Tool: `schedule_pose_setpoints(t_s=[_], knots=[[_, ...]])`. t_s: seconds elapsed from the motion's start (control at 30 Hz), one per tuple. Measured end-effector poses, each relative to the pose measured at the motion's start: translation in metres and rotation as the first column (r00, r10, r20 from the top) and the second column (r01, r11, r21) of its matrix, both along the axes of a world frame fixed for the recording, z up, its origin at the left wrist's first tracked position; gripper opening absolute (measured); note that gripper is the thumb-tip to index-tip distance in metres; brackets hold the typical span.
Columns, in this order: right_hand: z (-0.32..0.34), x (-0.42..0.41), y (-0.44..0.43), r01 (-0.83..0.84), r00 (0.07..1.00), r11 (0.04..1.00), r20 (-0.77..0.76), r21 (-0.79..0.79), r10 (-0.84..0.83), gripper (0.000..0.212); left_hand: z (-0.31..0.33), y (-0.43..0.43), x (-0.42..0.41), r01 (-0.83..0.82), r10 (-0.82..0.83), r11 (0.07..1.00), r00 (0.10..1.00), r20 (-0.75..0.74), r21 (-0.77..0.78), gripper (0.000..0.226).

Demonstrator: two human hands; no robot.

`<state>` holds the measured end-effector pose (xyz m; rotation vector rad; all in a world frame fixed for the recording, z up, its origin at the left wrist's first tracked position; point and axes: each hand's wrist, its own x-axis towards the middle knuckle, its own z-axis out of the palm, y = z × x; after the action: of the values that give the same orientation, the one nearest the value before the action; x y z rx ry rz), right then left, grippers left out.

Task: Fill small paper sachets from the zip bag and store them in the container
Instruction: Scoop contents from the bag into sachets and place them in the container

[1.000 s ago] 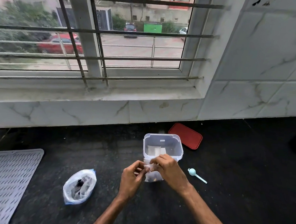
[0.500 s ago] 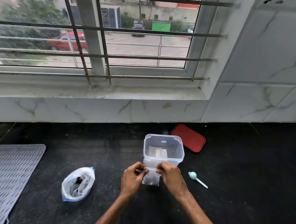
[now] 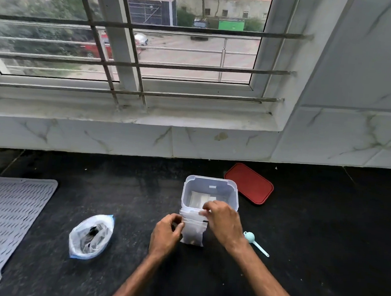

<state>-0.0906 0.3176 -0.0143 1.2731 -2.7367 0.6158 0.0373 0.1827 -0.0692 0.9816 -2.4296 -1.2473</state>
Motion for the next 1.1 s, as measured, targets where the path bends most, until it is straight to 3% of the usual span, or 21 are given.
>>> schedule_pose_setpoints(t_s=[0.1,0.17,0.27,0.43,0.57,0.7,0.77,0.9,1.1], knots=[[0.003,-0.041,-0.020,0.011,0.992,1.000,0.123,0.003,-0.012,0.011,0.009,0.002,0.002,-0.048,0.047,0.998,0.998,-0.030,-0.045,0.017],[-0.003,-0.067,-0.034,-0.116,0.954,0.979,0.294,0.167,0.063,0.008,0.012,0.002,0.007,-0.128,0.122,0.990,0.989,-0.082,-0.064,0.019],[-0.016,-0.088,-0.051,-0.354,0.891,0.846,0.419,0.398,0.175,0.015,0.019,0.001,0.018,-0.210,0.199,0.975,0.970,-0.139,-0.070,0.020],[-0.036,-0.095,-0.062,-0.444,0.892,0.707,0.343,0.550,0.294,0.018,0.033,0.006,0.035,-0.291,0.275,0.953,0.948,-0.158,-0.084,0.017],[-0.038,-0.093,-0.062,-0.474,0.875,0.694,0.197,0.543,0.443,0.015,0.037,0.018,0.042,-0.319,0.303,0.946,0.936,-0.178,-0.065,0.016],[-0.027,-0.096,-0.054,-0.430,0.893,0.746,0.115,0.509,0.436,0.012,0.044,0.030,0.041,-0.327,0.309,0.943,0.929,-0.205,-0.059,0.017],[-0.023,-0.101,-0.049,-0.444,0.890,0.747,0.144,0.495,0.433,0.010,0.050,0.035,0.037,-0.332,0.318,0.943,0.926,-0.204,-0.035,0.018],[-0.033,-0.106,-0.049,-0.556,0.827,0.637,0.280,0.534,0.487,0.023,0.057,0.048,0.033,-0.310,0.300,0.950,0.933,-0.198,-0.022,0.018],[-0.034,-0.102,-0.048,-0.583,0.781,0.597,0.180,0.551,0.598,0.018,0.060,0.052,0.034,-0.264,0.251,0.961,0.957,-0.144,-0.080,0.016]])
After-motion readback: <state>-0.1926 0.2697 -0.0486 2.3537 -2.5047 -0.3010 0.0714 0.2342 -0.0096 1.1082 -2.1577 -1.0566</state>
